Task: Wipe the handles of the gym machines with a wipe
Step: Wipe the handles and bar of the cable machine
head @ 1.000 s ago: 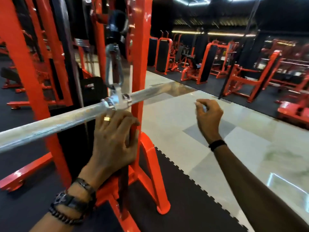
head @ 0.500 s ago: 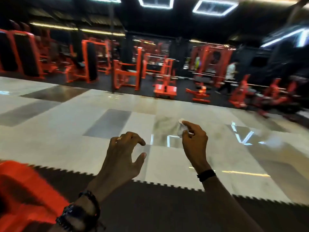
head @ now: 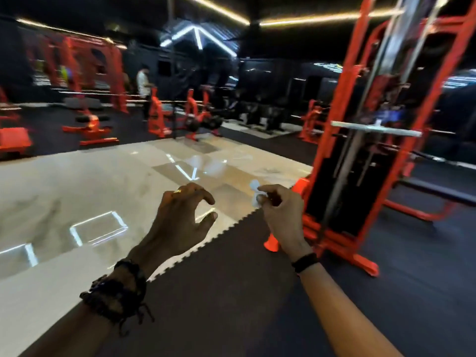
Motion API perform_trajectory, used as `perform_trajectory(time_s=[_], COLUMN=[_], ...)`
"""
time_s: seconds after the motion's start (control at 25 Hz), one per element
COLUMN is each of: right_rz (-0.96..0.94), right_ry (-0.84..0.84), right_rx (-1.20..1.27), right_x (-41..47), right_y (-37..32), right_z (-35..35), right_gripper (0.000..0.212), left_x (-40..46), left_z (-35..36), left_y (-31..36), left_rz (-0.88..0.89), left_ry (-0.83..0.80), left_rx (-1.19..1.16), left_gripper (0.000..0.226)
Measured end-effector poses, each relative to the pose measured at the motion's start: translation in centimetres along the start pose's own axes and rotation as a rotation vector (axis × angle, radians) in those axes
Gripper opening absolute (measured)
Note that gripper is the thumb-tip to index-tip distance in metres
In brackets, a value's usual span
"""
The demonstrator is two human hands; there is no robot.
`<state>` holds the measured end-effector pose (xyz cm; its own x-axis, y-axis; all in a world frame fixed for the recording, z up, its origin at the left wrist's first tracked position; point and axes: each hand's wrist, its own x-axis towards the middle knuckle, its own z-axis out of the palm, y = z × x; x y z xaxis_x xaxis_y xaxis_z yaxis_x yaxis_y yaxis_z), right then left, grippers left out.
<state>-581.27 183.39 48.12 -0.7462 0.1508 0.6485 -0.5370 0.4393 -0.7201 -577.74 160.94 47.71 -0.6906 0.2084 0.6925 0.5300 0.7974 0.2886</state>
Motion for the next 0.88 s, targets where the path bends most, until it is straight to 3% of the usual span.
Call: perform_trajectory(time_s=[0.2, 0.56, 0.88], right_rz=[0.026, -0.052, 0.132], right_ry=[0.157, 0.349, 0.453], right_rx=[-0.097, -0.220, -0.242], right_x=[6.1, 19.7, 28.5], right_y=[7.0, 14.4, 27.8], right_z=[-5.2, -4.6, -6.3], right_gripper=[0.007, 0.008, 0.010], left_x=[9.3, 25.5, 36.6], left_z=[9.5, 20.4, 36.5], left_y=[0.6, -5.1, -6.2], left_rz=[0.121, 0.205, 0.192], left_ry=[-0.030, -0.018, -0.105], left_rx=[-0.162, -0.347, -0.620], left_gripper=[0.021, 0.016, 0.021])
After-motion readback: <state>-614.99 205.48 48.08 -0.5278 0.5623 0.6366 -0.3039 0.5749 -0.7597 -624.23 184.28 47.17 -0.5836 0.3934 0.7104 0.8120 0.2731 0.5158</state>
